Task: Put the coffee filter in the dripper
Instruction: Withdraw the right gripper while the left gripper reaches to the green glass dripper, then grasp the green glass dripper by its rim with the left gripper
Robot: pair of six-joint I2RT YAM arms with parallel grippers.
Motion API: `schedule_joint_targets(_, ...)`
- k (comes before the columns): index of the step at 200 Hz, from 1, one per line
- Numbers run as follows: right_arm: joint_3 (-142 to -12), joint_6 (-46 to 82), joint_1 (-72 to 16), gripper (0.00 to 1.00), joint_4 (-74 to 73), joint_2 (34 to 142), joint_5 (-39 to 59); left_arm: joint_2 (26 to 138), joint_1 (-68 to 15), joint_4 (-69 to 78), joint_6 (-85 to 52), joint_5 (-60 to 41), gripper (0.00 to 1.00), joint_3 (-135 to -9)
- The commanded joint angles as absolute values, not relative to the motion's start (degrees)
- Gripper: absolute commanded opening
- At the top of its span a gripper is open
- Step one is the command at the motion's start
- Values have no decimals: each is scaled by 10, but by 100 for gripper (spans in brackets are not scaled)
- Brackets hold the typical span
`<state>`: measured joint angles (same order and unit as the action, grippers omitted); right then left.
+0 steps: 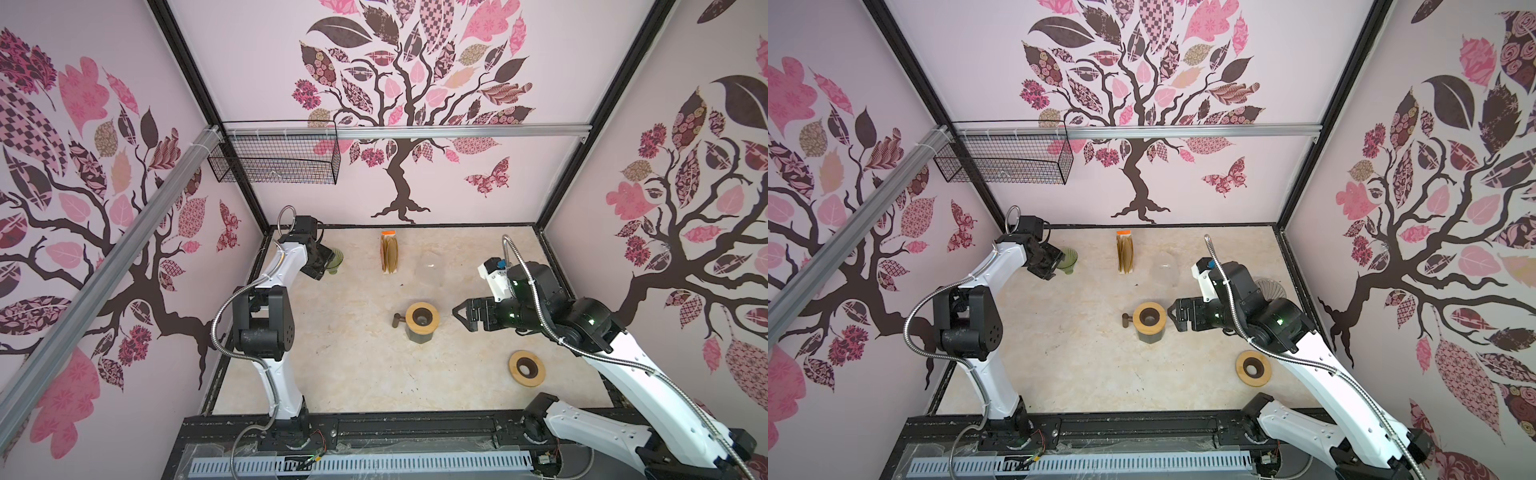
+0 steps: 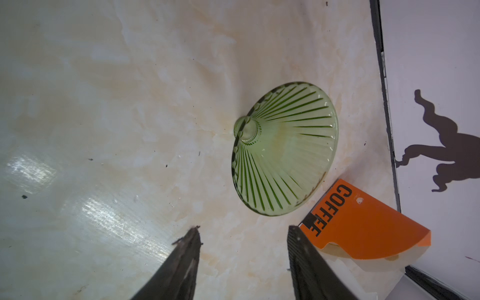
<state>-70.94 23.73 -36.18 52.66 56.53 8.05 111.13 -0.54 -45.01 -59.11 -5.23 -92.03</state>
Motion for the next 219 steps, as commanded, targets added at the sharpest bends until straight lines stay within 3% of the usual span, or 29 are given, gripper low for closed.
schedule_joint_targets(1, -706, 220, -358, 100, 518, 567, 88, 1133, 0, -447, -591, -37, 51, -965)
schedule_joint_targets(30, -697, 221, -358, 100, 509, 573, 96, 1159, 3, -450, -585, -38, 46, -989)
schedule_joint_targets(57, -694, 222, -358, 100, 504, 578, 100, 1176, 6, -455, -584, -40, 34, -1003)
schedule_joint_targets(219, -687, 225, -358, 100, 498, 587, 105, 1203, 13, -452, -597, -47, 17, -1009)
